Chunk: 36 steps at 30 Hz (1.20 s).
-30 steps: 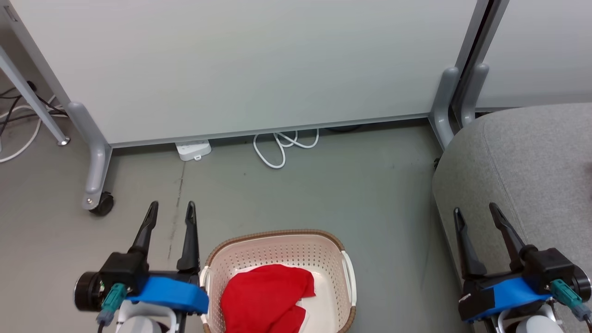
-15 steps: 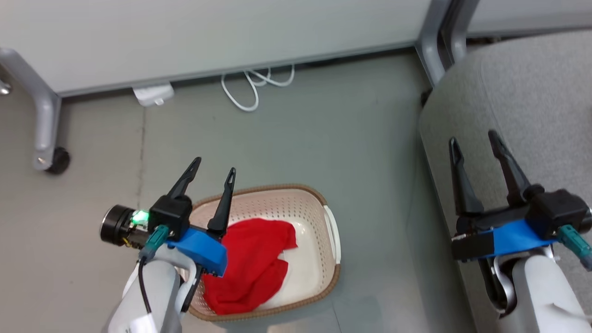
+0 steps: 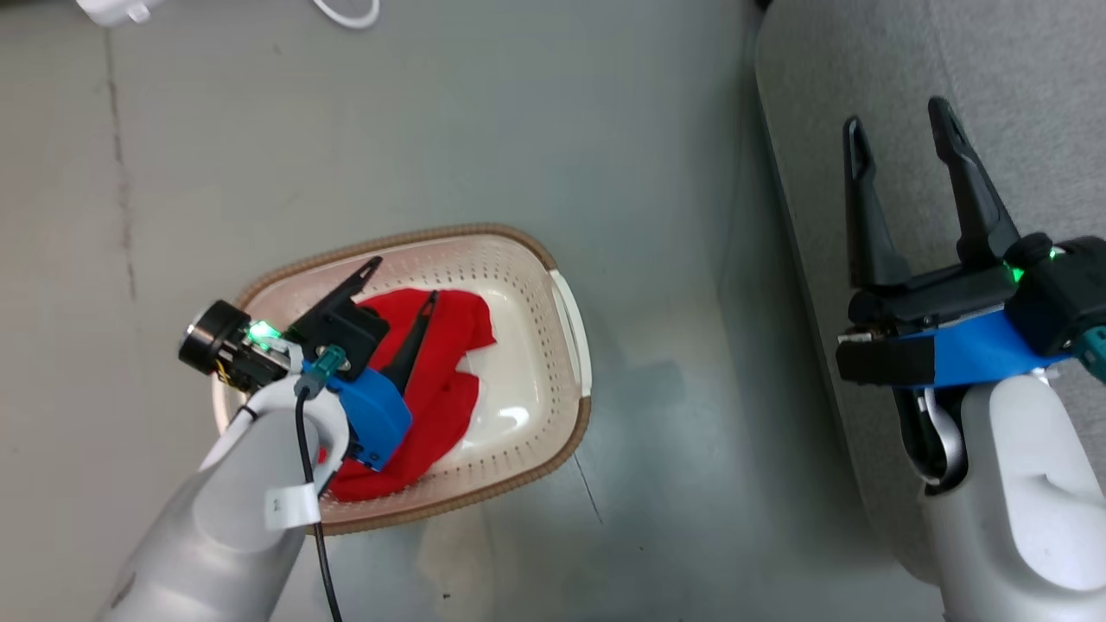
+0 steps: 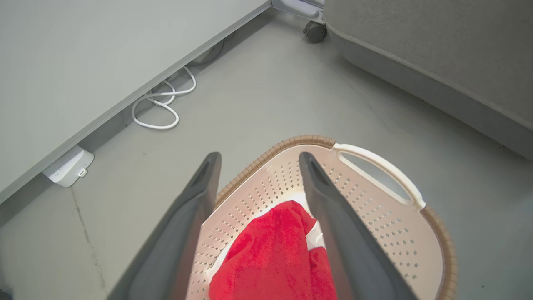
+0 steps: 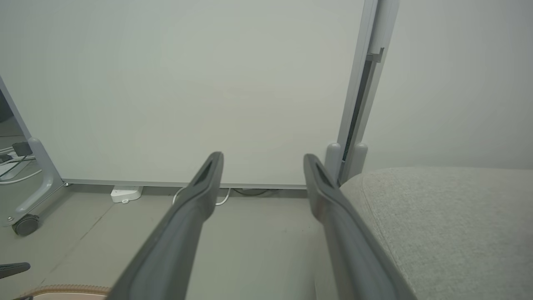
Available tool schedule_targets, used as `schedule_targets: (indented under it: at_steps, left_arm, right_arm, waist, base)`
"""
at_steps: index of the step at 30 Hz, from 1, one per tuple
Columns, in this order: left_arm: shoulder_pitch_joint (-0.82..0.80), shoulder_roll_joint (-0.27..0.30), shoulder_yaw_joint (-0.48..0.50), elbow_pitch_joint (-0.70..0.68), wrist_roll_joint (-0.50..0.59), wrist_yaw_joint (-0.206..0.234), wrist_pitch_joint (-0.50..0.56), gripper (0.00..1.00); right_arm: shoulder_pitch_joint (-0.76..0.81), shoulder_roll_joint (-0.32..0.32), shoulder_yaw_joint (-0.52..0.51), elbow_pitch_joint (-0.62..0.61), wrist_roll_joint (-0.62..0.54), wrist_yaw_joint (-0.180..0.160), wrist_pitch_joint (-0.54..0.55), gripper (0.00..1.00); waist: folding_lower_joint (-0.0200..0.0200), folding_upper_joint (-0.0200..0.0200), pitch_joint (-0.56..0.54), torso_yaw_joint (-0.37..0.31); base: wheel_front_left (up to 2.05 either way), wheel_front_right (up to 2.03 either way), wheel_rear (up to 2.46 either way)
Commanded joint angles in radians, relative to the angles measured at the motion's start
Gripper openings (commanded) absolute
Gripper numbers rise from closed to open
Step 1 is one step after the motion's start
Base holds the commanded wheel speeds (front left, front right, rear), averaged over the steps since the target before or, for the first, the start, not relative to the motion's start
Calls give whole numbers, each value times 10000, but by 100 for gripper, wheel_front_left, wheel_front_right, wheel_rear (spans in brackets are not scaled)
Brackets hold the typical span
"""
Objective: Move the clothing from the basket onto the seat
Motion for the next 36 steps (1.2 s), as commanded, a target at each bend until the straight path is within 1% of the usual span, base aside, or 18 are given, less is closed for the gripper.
schedule_targets:
  at_steps: [1, 3, 4, 10, 13, 17, 25, 31, 36]
  left_arm:
    - [-445, 130, -307, 393, -97, -9, -27, 100]
    - [-840, 206, -687, 829, -178, -9, -29, 100]
    - [-840, 206, -687, 829, -178, -9, -29, 100]
    - [-1756, 326, -1846, 2123, -438, -9, -29, 100]
    - [-2203, 306, -2440, 2763, -577, -10, 17, 100]
    - [-2640, 225, -3319, 3444, -747, -10, 367, 100]
    - [-3392, 294, -4714, 4152, -1239, -10, 1109, 100]
    - [-3858, 449, -5374, 4389, -1599, -10, 1549, 100]
    - [-4203, 628, -5697, 4555, -1789, -10, 1762, 100]
  right_arm:
    - [-357, 59, 52, -102, -50, 1, -8, 100]
    - [-573, 72, 73, -153, -57, 1, -6, 100]
    - [-573, 72, 73, -153, -57, 1, -6, 100]
    - [-1181, 113, 110, -321, -48, 1, -6, 100]
    - [-1437, 130, 75, -430, -79, 1, -6, 100]
    - [-1755, 124, 78, -505, -81, 1, -6, 100]
    - [-2240, 142, 187, -761, -111, 1, -8, 100]
    - [-2403, 148, 188, -964, -103, 1, -6, 100]
    - [-2442, 183, 135, -1068, -103, 1, -6, 100]
  waist:
    - [-3, 0, 907, -324]
    - [-3, 0, 1282, -370]
    - [-3, 0, 1282, -370]
    - [-3, 0, 2291, -483]
    - [-3, 0, 2754, -506]
    - [-3, 0, 3330, -533]
    - [-3, 0, 4311, -693]
    - [-3, 0, 4909, -849]
    - [-3, 0, 5245, -965]
  base:
    - [0, 0, 0]
    - [0, 0, 0]
    - [0, 0, 0]
    - [0, 0, 0]
    - [0, 0, 0]
    - [0, 0, 0]
    - [0, 0, 0]
    - [0, 0, 0]
    - [0, 0, 0]
